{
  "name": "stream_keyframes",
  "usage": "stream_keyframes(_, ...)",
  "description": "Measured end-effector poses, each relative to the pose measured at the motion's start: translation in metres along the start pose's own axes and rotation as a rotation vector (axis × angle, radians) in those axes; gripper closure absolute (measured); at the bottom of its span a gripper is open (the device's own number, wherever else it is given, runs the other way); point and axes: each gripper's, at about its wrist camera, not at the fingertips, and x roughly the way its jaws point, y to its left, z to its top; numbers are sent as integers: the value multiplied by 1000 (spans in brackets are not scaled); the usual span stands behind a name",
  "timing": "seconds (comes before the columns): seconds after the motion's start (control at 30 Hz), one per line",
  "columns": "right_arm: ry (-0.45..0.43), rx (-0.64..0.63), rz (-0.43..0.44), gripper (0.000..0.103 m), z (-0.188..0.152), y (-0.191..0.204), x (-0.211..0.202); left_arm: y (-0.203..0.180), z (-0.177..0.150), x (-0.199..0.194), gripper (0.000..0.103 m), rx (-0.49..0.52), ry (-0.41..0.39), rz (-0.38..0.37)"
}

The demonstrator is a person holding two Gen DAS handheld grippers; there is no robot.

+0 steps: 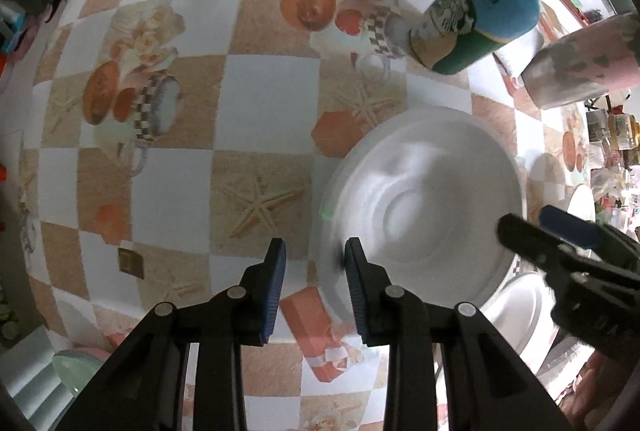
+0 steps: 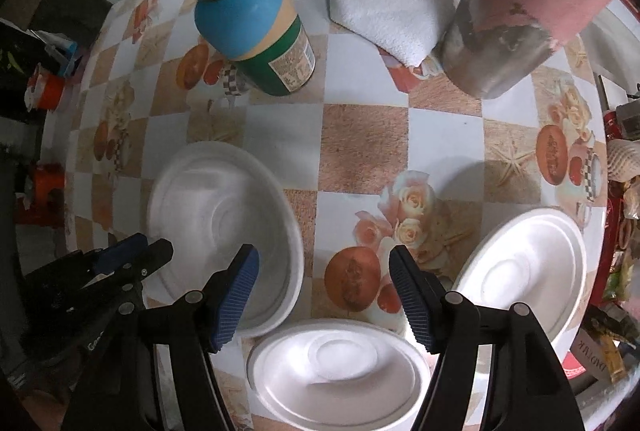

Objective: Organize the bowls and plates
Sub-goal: 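Close the left tool on the white plate's rim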

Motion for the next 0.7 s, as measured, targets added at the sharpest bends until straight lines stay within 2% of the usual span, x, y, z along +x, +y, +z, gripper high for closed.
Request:
stream_keyframes(0.03,14,0,1,33,2,1,7,-3,0,4,70,5,14,5)
stream_keyframes(0.07,27,2,7,33,2,2,12,-5,0,7,78,8,29,1)
stream_keyframes(0.1,41,5,19,50,2,3,17,-8,-1,8,85,11,37,-29)
stream_keyframes(0.13,56,7,39,79,2,3,22,-10,-1,5,85,17,32,-35)
stream_keyframes(0.17,74,9,54,87,2,5,26,-14,-3,1,85,30,20,-30)
stream_keyframes(0.27,53,-3,36,87,-3,9,20,-14,-5,-11,87,21,3,-51)
stream_keyframes(0.33,36,2,59,87,-7,8,14,-14,-9,-19,87,10,1,-65)
stream_keyframes(0.6,-52,-11,43,87,-40,14,-33,-23,-39,-80,87,57,-68,-35)
stream_keyframes(0.7,-76,3,44,87,-57,14,-53,-38,-60,-99,87,94,-89,-23)
